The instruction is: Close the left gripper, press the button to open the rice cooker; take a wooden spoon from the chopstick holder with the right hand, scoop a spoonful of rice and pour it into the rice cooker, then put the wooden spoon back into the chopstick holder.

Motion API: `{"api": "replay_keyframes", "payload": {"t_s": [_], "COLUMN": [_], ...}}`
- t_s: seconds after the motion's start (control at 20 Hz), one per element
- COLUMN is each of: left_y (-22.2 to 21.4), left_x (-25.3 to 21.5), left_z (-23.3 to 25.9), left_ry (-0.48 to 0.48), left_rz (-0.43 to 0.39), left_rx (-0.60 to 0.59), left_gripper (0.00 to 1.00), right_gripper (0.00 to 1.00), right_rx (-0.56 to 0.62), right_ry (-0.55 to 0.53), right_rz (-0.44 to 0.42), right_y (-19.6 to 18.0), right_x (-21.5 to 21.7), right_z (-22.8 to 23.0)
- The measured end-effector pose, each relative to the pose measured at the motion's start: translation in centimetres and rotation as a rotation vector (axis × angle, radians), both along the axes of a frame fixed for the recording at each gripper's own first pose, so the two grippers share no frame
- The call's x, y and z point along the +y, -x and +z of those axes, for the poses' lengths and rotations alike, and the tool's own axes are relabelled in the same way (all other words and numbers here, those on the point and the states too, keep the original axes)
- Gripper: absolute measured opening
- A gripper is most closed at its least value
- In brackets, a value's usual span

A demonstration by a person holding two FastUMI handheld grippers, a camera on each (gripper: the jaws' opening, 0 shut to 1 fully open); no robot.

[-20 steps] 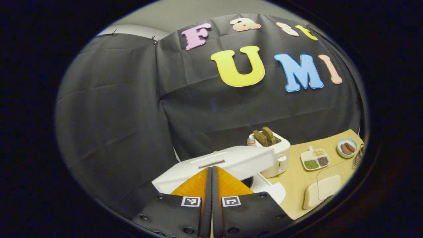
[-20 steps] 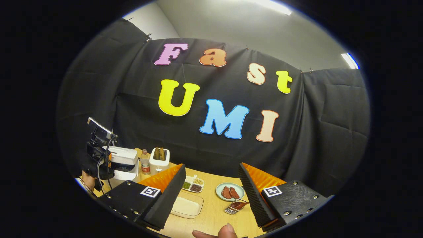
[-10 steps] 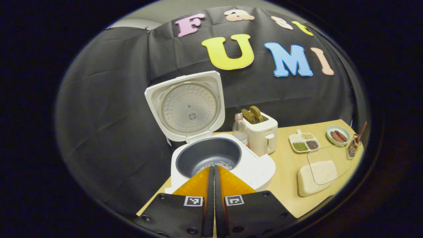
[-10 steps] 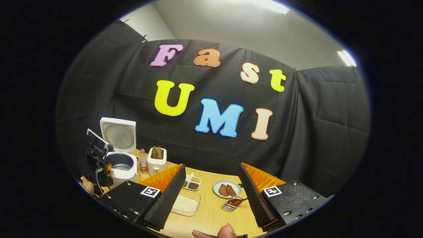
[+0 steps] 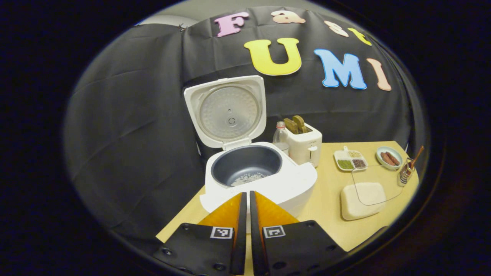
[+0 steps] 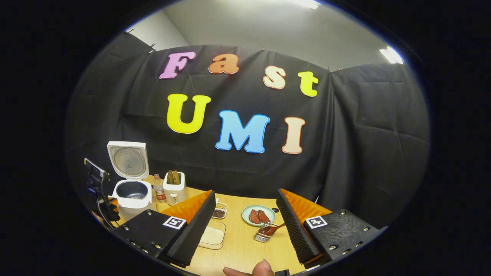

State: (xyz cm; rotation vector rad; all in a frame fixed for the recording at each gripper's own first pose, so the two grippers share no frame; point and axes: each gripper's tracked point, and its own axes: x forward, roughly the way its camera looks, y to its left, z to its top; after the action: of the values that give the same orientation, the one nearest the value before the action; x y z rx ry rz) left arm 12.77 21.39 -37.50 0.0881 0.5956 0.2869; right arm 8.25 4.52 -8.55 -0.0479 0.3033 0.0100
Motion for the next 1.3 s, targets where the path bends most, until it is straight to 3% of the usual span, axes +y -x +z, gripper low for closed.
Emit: {"api": "replay_keyframes", "payload": {"t_s": [0.05,0.1,0.15,0.25,0.3,0.4,0.65,0.95,1.3], "left_y": [0.5,0.9,1.4,2.3,2.7,3.7,6.0,10.4,12.9], "left_x": [-0.4,-1.0,-1.7,-3.2,-4.1,-6.0,-10.4,-13.6,-16.8], "left_z": [0.7,1.6,2.2,3.9,5.0,6.8,10.5,12.3,12.1], "left_ry": [0.009,0.018,0.029,0.037,0.039,0.048,0.098,0.038,0.001], "left_rz": [0.006,0.012,0.016,0.027,0.029,0.036,0.109,0.170,0.146], "left_rx": [-0.009,-0.020,-0.027,-0.044,-0.057,-0.069,-0.092,-0.022,0.066], "left_gripper": [0.19,0.17,0.29,0.36,0.35,0.50,0.70,0.69,0.69], "right_gripper": [0.97,0.97,0.97,0.98,0.98,0.98,0.98,0.98,0.99], "right_rx": [0.016,0.032,0.053,0.082,0.092,0.119,0.185,0.279,0.367], "right_ry": [-0.022,-0.047,-0.076,-0.145,-0.177,-0.241,-0.297,-0.343,-0.371], "right_rz": [-0.010,-0.022,-0.033,-0.060,-0.073,-0.099,-0.141,-0.166,-0.199], "right_y": [-0.7,-1.5,-2.2,-3.8,-4.7,-6.1,-9.3,-13.2,-15.7], "right_x": [-1.1,-2.3,-3.6,-6.4,-7.8,-10.5,-16.3,-19.6,-19.7], "right_z": [-0.9,-1.8,-2.9,-4.9,-6.0,-8.6,-15.8,-26.3,-33.4]}}
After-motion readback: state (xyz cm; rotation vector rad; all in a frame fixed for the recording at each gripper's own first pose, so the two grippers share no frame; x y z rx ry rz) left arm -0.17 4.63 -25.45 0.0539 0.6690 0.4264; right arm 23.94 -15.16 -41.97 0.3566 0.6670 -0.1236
